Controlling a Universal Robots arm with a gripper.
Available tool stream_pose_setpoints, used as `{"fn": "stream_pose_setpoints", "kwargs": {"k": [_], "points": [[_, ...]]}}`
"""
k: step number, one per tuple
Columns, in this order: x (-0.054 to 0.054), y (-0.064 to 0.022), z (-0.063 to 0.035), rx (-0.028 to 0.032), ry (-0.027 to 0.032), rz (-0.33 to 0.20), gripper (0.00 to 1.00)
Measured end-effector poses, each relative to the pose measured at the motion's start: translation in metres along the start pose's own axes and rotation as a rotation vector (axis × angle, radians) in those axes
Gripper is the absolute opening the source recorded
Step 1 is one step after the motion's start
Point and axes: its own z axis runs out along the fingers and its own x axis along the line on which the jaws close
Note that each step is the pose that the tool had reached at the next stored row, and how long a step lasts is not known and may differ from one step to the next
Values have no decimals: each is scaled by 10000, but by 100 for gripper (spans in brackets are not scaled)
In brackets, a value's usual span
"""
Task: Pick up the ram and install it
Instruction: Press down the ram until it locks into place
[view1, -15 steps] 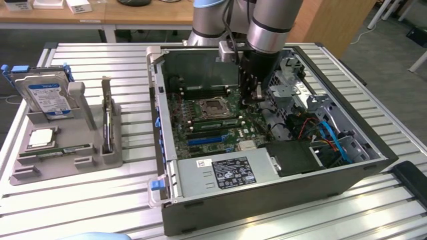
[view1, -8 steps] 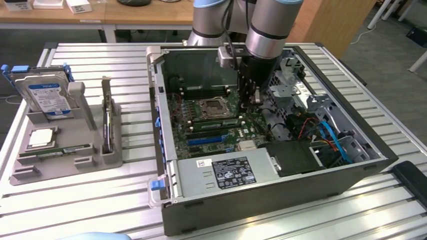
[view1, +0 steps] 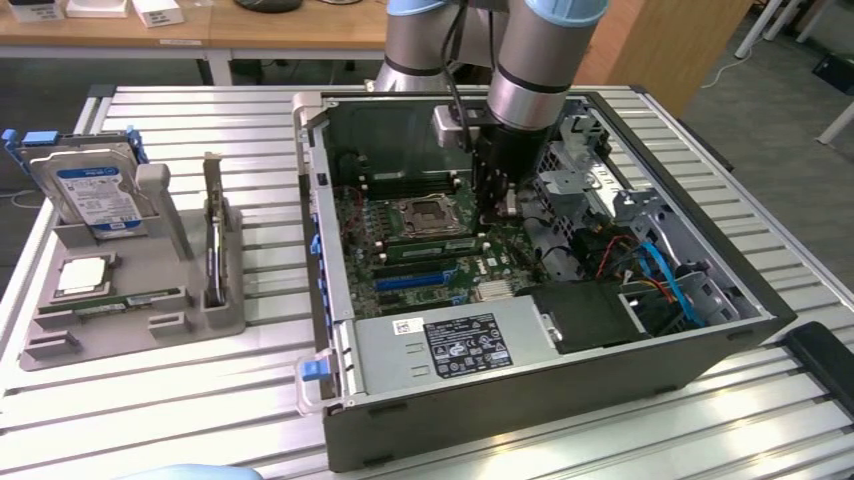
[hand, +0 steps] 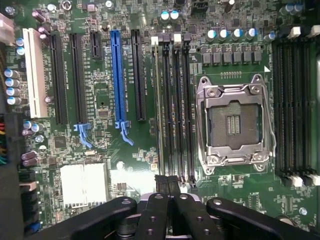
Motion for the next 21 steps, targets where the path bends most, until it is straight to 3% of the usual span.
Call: {"fn": "stream_pose_setpoints", "kwargs": {"k": [21], "points": [[0,-2,84,6,-1,0,10]]}}
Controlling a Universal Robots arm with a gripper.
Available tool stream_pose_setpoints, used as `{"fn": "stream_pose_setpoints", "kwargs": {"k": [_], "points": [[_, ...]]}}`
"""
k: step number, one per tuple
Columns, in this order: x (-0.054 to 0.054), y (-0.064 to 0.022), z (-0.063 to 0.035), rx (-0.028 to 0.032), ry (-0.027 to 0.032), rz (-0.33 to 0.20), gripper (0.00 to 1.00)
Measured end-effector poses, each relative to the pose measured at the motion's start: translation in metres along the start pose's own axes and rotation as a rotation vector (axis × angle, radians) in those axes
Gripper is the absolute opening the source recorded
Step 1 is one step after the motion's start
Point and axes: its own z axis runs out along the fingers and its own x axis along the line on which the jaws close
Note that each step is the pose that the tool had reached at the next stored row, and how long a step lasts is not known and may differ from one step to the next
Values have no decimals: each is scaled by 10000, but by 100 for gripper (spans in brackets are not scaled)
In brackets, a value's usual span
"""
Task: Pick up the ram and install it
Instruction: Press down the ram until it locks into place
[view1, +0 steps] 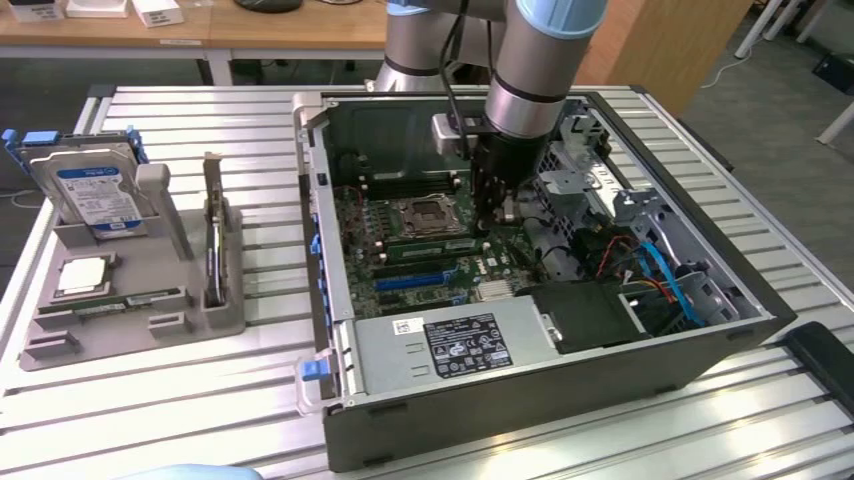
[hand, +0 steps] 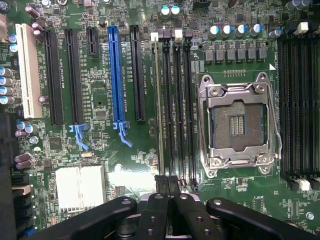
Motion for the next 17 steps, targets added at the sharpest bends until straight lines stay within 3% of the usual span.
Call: {"fn": "stream_pose_setpoints", "kwargs": {"k": [17], "points": [[-1,-1,73,1,-6,1,10]]}}
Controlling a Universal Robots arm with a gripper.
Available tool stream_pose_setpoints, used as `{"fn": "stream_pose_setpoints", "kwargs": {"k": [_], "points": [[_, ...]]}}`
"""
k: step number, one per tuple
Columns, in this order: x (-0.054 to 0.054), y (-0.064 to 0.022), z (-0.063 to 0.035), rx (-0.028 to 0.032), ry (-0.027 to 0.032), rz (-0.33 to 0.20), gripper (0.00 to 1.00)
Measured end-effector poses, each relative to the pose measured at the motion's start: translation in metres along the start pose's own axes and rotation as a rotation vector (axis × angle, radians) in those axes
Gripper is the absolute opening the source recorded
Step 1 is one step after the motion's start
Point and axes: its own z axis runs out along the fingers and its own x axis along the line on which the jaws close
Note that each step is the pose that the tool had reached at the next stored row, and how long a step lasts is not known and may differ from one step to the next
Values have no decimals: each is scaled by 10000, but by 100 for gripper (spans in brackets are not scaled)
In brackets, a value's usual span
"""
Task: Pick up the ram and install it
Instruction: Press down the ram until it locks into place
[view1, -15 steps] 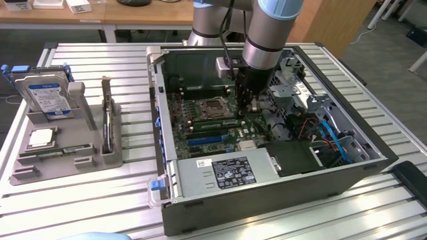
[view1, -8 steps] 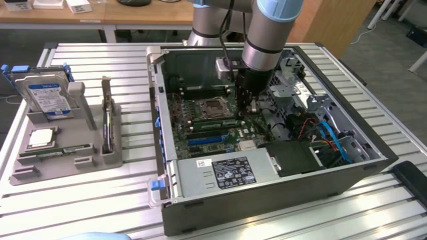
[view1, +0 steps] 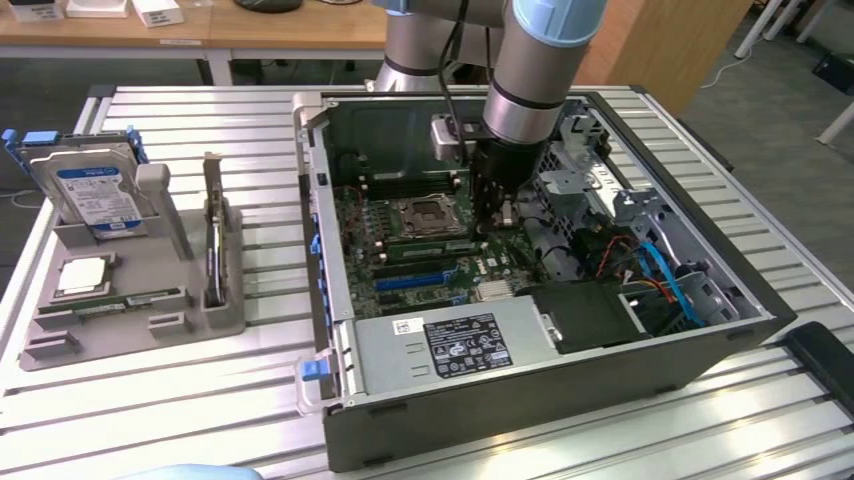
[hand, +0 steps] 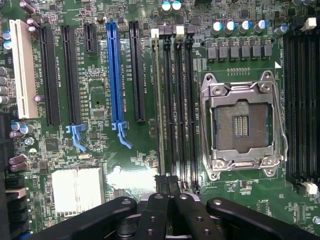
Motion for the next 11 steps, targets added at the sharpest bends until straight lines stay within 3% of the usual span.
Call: {"fn": "stream_pose_setpoints", "kwargs": {"k": [1,7,11], "points": [[-2,0,-22,-2,-20,1,10],[2,5,-117,-35,6,0,10],[8,68,-159,-35,-5,-2,10]]}}
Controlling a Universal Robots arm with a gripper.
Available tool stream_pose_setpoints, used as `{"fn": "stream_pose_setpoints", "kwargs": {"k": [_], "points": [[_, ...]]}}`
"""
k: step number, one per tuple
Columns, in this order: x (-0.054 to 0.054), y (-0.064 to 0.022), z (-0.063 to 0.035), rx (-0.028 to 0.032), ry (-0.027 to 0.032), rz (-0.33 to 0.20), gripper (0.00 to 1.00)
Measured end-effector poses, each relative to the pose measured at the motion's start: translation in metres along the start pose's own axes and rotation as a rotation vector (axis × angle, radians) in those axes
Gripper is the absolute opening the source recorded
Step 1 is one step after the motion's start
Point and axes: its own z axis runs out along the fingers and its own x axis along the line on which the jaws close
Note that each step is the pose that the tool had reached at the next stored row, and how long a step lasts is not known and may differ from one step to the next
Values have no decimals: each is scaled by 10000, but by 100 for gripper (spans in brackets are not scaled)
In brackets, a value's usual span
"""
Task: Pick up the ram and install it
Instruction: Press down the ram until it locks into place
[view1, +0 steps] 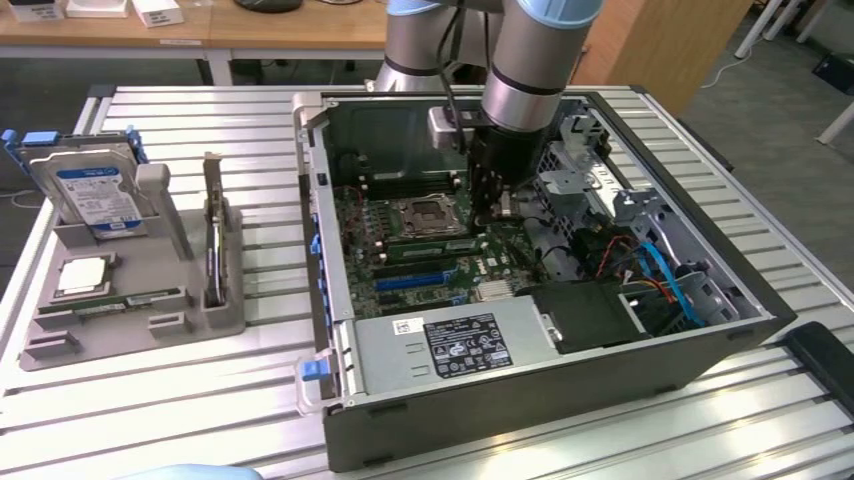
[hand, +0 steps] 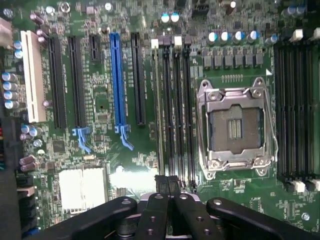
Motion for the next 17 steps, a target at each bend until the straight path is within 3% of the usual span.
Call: {"fn": "stream_pose_setpoints", "kwargs": {"k": [12,17], "points": [[30,376,-76,131,-12,1,10],[44,548,-89,226,-19,2,10]]}}
